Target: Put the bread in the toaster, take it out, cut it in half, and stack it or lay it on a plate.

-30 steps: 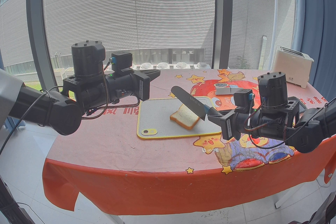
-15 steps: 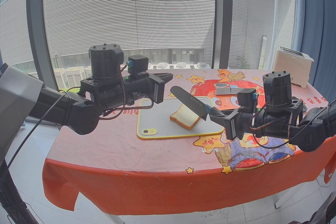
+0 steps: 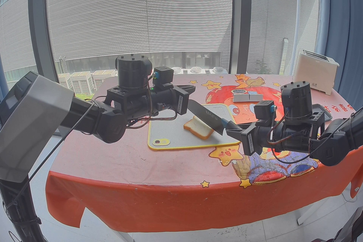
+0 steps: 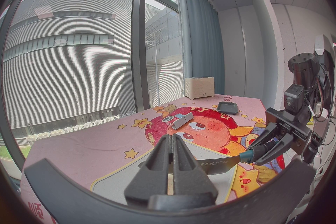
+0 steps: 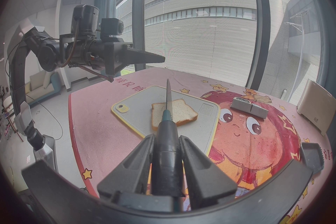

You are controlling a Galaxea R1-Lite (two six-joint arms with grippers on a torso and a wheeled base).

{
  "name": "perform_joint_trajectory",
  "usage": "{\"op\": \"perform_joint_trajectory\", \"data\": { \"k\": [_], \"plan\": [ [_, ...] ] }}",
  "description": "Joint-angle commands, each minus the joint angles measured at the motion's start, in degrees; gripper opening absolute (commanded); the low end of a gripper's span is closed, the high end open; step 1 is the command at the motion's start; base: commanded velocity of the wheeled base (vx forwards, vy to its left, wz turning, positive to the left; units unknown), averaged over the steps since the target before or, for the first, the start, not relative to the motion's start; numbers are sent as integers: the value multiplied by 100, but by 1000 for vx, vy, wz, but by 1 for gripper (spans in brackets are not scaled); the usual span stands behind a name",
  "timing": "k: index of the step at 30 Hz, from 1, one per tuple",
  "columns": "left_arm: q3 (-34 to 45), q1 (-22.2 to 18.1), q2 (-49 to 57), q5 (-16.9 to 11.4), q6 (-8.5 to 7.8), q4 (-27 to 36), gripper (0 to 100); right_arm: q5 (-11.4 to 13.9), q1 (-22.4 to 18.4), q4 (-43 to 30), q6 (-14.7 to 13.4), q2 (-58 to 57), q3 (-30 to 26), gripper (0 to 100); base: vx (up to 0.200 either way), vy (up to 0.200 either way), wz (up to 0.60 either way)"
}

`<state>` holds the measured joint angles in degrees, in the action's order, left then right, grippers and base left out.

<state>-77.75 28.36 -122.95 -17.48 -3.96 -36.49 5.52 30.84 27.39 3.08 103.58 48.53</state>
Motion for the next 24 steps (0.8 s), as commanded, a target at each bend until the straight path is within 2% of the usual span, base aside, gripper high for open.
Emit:
{"op": "perform_joint_trajectory", "data": {
  "k": [1, 15, 24],
  "plan": [
    [-109, 12, -185, -1, 1, -16, 0, 1, 1, 3, -1, 4, 7, 0, 0, 0, 0],
    [-170, 188, -378, -27, -8, -16, 0, -7, 1, 3, -10, 4, -10, 0, 0, 0, 0],
    [-645, 197, -712, -36, -8, 10, 0, -25, 1, 3, -10, -22, -28, 0, 0, 0, 0]
  ]
}}
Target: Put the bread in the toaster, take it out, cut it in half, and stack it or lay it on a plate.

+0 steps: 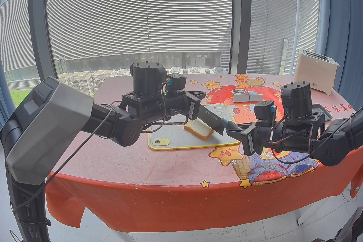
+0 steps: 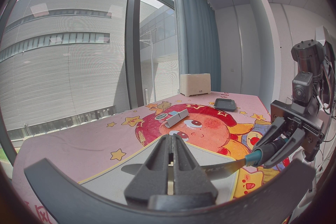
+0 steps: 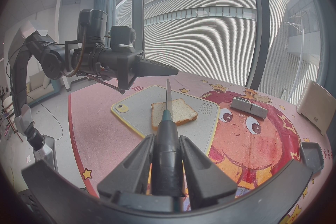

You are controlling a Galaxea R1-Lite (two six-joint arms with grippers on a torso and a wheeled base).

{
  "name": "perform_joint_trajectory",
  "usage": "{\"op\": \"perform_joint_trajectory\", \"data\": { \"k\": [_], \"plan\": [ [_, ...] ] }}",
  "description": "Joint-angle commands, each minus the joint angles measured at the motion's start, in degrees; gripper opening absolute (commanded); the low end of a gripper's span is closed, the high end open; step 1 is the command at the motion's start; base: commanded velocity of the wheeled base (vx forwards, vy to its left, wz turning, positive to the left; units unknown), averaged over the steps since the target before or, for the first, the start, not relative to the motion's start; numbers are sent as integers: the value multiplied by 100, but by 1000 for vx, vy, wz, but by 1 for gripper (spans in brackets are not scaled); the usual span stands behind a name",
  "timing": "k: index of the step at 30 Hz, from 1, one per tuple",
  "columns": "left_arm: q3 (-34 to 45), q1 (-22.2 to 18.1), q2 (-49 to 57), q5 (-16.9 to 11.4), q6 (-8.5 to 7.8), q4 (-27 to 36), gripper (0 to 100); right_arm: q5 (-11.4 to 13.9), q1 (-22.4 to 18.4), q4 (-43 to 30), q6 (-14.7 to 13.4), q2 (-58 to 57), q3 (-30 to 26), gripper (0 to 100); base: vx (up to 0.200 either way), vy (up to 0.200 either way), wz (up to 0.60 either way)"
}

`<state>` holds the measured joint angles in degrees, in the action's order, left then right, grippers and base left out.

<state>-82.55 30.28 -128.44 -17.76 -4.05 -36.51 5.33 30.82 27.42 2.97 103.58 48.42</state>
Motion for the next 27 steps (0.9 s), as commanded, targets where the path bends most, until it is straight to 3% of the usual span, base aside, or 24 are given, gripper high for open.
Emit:
{"op": "perform_joint_trajectory", "data": {
  "k": [1, 27],
  "plan": [
    [-182, 4, -190, -8, 0, 12, 0, -5, 3, 1, 1, -22, -26, 0, 0, 0, 0],
    [-147, -5, -507, 1, 0, -23, 0, -32, 3, 9, -43, -14, 27, 0, 0, 0, 0]
  ]
}}
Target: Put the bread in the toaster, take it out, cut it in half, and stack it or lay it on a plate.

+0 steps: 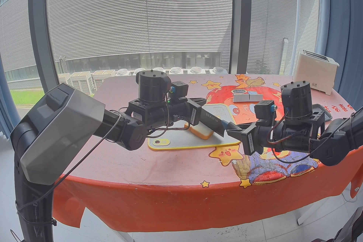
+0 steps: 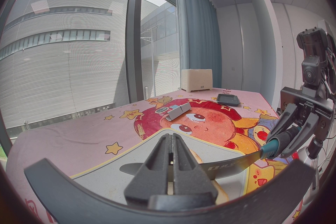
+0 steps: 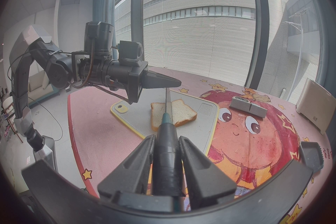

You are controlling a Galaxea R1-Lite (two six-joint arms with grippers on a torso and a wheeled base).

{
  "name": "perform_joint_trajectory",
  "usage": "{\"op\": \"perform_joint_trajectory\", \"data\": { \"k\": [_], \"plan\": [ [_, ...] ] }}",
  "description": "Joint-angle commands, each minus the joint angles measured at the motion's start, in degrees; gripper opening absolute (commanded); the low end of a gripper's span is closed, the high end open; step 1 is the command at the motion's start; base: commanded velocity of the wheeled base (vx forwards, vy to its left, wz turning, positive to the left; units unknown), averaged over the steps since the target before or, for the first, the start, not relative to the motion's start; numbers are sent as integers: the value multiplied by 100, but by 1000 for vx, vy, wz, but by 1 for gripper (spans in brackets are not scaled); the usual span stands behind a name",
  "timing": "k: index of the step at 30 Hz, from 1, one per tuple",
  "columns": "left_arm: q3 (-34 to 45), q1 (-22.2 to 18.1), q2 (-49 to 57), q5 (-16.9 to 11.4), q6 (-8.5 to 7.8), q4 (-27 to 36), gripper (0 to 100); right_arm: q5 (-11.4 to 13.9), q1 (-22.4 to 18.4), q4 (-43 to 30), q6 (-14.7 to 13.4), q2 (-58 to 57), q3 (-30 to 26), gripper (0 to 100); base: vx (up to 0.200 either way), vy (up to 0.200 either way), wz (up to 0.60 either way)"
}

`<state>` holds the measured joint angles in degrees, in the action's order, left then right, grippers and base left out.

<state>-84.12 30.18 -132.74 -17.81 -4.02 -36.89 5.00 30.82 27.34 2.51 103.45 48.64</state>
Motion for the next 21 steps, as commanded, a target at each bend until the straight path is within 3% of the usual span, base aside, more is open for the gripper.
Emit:
{"op": "perform_joint_trajectory", "data": {
  "k": [1, 21],
  "plan": [
    [9, 5, -120, -3, -2, -3, 0, 1, 3, 17, 4, 0, 5, 0, 0, 0, 0],
    [-44, -4, -287, -3, 7, -20, 0, -25, -50, -1, 39, 79, -39, 0, 0, 0, 0]
  ]
}}
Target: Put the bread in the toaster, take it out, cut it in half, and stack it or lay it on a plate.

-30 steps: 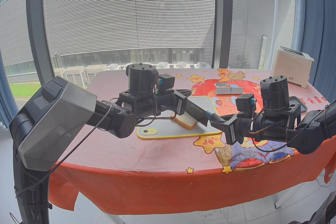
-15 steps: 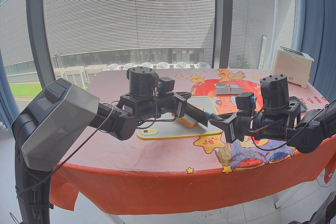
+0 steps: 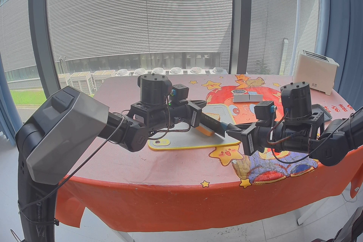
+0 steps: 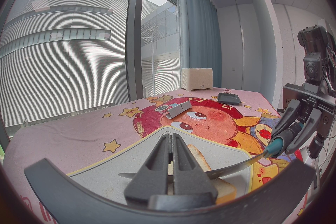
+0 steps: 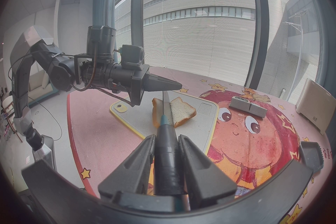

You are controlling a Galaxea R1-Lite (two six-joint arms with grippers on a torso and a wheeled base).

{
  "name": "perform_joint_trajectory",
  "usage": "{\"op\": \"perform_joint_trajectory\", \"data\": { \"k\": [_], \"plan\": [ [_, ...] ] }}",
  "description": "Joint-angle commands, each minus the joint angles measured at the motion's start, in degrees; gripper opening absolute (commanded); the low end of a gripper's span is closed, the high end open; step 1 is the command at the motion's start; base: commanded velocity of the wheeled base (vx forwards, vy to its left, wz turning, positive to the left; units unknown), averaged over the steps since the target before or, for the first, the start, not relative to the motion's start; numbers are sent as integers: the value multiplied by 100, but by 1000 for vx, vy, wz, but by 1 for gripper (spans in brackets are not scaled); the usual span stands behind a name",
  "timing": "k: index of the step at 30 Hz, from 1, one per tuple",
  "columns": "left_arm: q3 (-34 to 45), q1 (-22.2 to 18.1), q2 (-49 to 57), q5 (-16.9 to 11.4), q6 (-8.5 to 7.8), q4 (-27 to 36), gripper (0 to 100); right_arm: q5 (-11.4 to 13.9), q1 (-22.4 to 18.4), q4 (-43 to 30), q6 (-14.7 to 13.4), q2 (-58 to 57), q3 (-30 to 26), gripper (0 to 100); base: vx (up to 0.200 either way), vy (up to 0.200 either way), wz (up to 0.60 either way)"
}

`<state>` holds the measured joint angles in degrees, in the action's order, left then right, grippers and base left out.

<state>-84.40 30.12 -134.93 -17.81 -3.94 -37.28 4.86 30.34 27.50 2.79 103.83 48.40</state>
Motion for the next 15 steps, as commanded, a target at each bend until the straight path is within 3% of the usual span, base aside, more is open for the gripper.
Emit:
{"op": "perform_joint_trajectory", "data": {
  "k": [1, 15],
  "plan": [
    [-24, 2, -69, 6, -2, 19, 0, -12, -11, -8, 11, 41, -14, 0, 0, 0, 0],
    [-112, -6, -7, 6, -2, -34, 0, -12, -37, -8, -33, 41, 21, 0, 0, 0, 0]
  ]
}}
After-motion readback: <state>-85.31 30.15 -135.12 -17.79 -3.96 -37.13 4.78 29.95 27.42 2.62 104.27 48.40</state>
